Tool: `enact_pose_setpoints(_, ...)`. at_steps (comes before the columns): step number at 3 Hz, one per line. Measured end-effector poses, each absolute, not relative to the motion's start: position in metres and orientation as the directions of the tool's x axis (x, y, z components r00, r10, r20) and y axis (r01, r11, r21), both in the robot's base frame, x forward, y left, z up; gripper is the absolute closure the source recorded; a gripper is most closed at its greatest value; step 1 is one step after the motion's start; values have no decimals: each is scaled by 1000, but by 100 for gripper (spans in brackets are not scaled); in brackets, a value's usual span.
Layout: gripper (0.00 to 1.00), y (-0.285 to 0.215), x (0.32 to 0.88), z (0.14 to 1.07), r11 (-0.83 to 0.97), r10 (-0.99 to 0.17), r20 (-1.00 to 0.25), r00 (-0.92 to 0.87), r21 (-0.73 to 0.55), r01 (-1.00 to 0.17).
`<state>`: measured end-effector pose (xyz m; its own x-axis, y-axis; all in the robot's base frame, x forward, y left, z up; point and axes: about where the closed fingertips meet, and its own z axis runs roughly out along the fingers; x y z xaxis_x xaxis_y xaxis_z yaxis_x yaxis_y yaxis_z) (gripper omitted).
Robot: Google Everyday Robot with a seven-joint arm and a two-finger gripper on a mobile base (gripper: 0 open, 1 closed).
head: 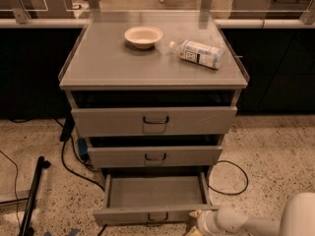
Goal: Close bottom drawer
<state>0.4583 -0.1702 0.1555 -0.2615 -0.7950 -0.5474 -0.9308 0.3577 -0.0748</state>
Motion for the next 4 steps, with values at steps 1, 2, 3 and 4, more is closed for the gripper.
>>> enact_pose_setpoints(1,0,-149,486,150,316,-803,-554,-220,-83,-945)
enact_pose_setpoints(2,10,-133,525,147,273,-820,-548,-168,-115,-955)
enact_pose_setpoints(3,19,-116,573,146,246,-836,-532,-132,-149,-958)
enact_pose_setpoints(4,0,-114,589,150,247,-839,-531,-123,-170,-954)
